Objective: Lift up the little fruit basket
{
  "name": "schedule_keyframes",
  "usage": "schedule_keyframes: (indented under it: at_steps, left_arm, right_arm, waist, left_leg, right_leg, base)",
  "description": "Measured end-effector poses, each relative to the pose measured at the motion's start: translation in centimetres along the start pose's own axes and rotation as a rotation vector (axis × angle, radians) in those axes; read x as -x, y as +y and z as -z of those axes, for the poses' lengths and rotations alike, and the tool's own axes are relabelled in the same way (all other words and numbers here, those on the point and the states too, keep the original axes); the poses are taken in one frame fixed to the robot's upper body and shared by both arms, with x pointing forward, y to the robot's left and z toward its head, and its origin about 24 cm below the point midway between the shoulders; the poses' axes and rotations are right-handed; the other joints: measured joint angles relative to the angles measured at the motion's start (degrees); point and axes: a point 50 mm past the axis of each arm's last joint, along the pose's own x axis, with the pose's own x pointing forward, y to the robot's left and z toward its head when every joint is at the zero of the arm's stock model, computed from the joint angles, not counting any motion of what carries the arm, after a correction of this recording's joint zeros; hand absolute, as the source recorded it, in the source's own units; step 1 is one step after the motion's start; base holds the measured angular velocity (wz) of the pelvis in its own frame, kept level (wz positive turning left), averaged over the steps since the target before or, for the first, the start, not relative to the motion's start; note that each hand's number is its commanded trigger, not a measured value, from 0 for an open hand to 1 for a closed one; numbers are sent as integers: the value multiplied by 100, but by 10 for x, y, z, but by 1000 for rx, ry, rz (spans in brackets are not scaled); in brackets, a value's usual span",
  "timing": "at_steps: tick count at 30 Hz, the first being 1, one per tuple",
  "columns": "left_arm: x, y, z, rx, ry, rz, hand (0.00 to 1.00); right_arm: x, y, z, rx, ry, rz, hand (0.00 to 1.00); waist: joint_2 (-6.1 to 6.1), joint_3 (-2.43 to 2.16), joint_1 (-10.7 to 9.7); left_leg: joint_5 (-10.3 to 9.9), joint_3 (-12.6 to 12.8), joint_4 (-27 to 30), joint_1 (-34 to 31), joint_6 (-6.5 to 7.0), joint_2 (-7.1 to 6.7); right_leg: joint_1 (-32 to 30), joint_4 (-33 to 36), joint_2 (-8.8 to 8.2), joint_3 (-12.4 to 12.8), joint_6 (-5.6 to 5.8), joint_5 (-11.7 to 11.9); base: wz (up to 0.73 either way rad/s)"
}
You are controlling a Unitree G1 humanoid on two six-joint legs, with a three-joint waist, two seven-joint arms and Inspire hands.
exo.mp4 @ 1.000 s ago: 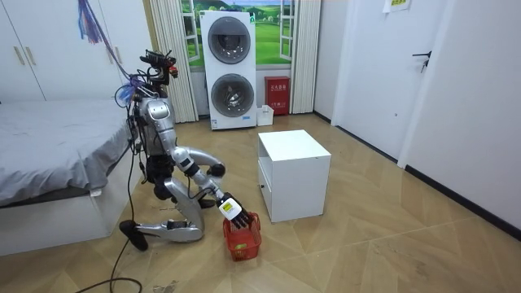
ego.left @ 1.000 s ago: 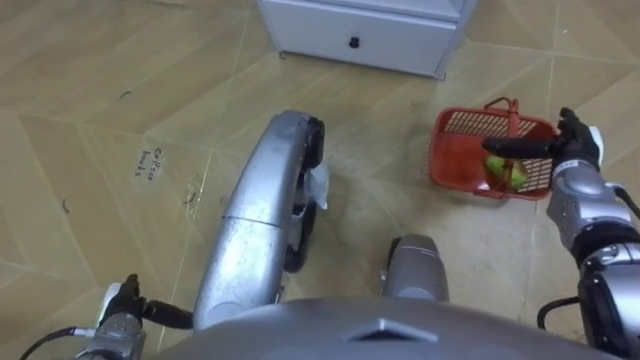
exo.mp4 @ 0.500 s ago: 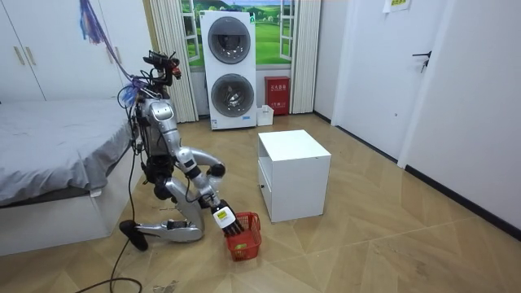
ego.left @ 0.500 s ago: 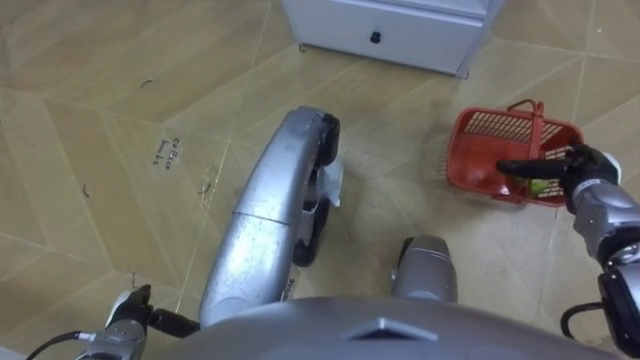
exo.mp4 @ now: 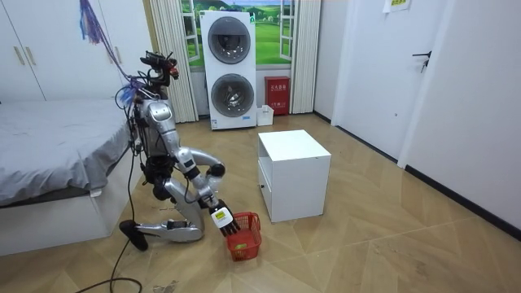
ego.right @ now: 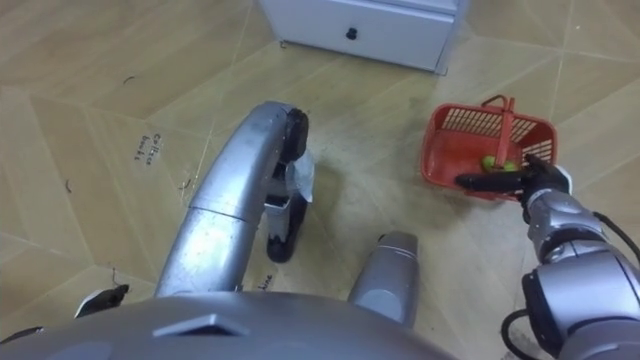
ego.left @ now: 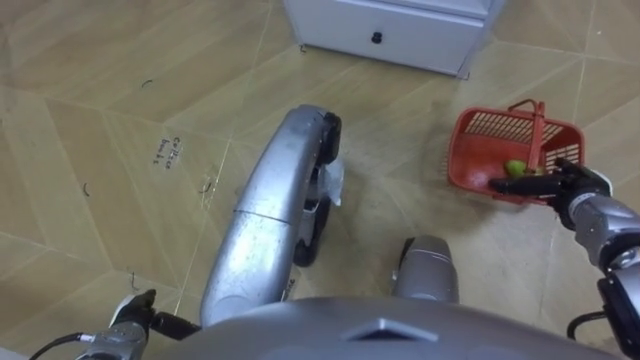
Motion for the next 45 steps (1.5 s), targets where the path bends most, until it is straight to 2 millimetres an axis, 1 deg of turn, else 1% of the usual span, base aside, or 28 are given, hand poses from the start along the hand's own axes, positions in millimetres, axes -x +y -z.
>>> schedule_keyframes:
  at_steps: [1, 4, 8, 12, 20, 21, 22, 23, 24, 29, 34, 35, 36, 37, 43, 45]
  left_arm:
    - [0, 0, -1, 6, -2, 0, 0]
    - [0, 2, -3, 18, -9, -5, 0]
    - [-1, 5, -6, 19, -17, -11, 0]
    - [-1, 4, -8, 15, -21, -7, 0]
    - [-1, 4, -7, 33, -15, -6, 0]
    - [-1, 4, -7, 33, -13, -4, 0]
    - [-1, 4, -7, 33, -13, -3, 0]
    - [-1, 4, -6, 32, -11, -3, 0]
    - [-1, 4, -6, 32, -10, -2, 0]
    - [0, 3, -1, 32, 2, 3, 0]
    - [0, 2, 1, 28, 6, 14, 0]
    - [0, 1, 0, 15, 5, 17, 0]
    - [0, 1, 0, 10, 4, 19, 0]
    - [0, -1, 0, 0, 2, 23, 0]
    - [0, -7, -3, -2, -13, 39, 0]
    - [0, -10, -7, 0, -25, 42, 0]
  right_arm:
    - [0, -1, 1, 1, 4, -4, 0]
    - [0, 0, 2, 23, 9, -13, 0]
    - [0, -1, 1, 26, 7, -12, 0]
    - [0, -3, 0, 27, 5, -7, 0]
    - [0, -4, -3, 15, -2, -5, 0]
    - [0, -4, -4, 9, -5, -6, 32]
    - [0, -4, -5, 5, -7, -7, 61]
    - [0, -3, -6, 3, -11, -8, 85]
    - [0, -3, -9, 1, -16, -9, 100]
    - [0, -1, -14, -9, -31, -10, 100]
    - [0, 0, -14, -10, -30, -5, 100]
    - [0, 0, -14, -9, -30, -5, 100]
    - [0, 0, -14, -9, -30, -4, 100]
    - [0, 0, -14, -11, -30, -3, 100]
    - [0, 1, -13, -72, -19, -2, 100]
    - [-1, 1, -13, -93, -20, -3, 100]
  waist:
    - [15, -9, 25]
    - [32, -16, 92]
    - [41, -14, 163]
    - [73, -14, 200]
    - [80, -13, 241]
    - [79, -13, 241]
    - [79, -12, 241]
    - [78, -12, 240]
    - [77, -11, 239]
    - [77, -11, 240]
    - [62, -2, 240]
    - [36, 13, 238]
    - [47, 6, 239]
    - [32, 15, 241]
    - [39, 11, 248]
    - [28, 17, 243]
  left_leg:
    - [0, -3, 0, -15, 0, 1]
    - [1, -7, -1, -35, -1, -5]
    - [1, -5, -2, -47, -1, -19]
    - [1, -1, -3, -74, 0, -22]
    - [3, 6, -14, -161, -1, -20]
    - [3, 6, -14, -168, -1, -20]
    - [3, 6, -14, -170, -1, -20]
    - [3, 7, -13, -172, -1, -16]
    - [3, 8, -13, -175, -1, -13]
    - [5, 5, -13, -174, -5, -5]
    - [6, 5, -13, -174, -7, -6]
    - [7, 6, -13, -175, -8, -12]
    - [7, 7, -14, -175, -8, -16]
    - [7, 9, -14, -175, -8, -16]
    - [7, 7, 1, -175, -8, -9]
    - [7, 10, 5, -178, -8, -11]
  right_leg:
    - [-10, -1, 4, -8, 0, 0]
    - [-19, -7, 6, -26, 0, 0]
    - [-21, -12, -6, -33, 1, 0]
    - [-45, -12, -11, -38, 1, 0]
    - [-149, -11, -19, -31, 3, 0]
    - [-155, -11, -19, -30, 3, 0]
    - [-158, -11, -19, -30, 3, 0]
    - [-161, -10, -7, -27, 3, 0]
    - [-166, -7, 8, -24, 3, 0]
    - [-175, -2, 13, -15, 5, -1]
    - [-175, -3, 14, -17, 10, -3]
    - [-174, -4, 12, -14, 12, -4]
    - [-174, -4, 10, -11, 12, -4]
    - [-176, -5, 12, 1, 13, -4]
    - [-178, 6, 30, 16, 20, -8]
    - [-177, 12, 27, 20, 20, -8]
  base:
    - [0]
    - [1]
    - [0]
    - [0]
    - [0]
    - [0]
    - [0]
    - [0]
    - [0]
    - [0]
    - [0]
    - [0]
    - [0]
    - [0]
    - [0]
    - [0]
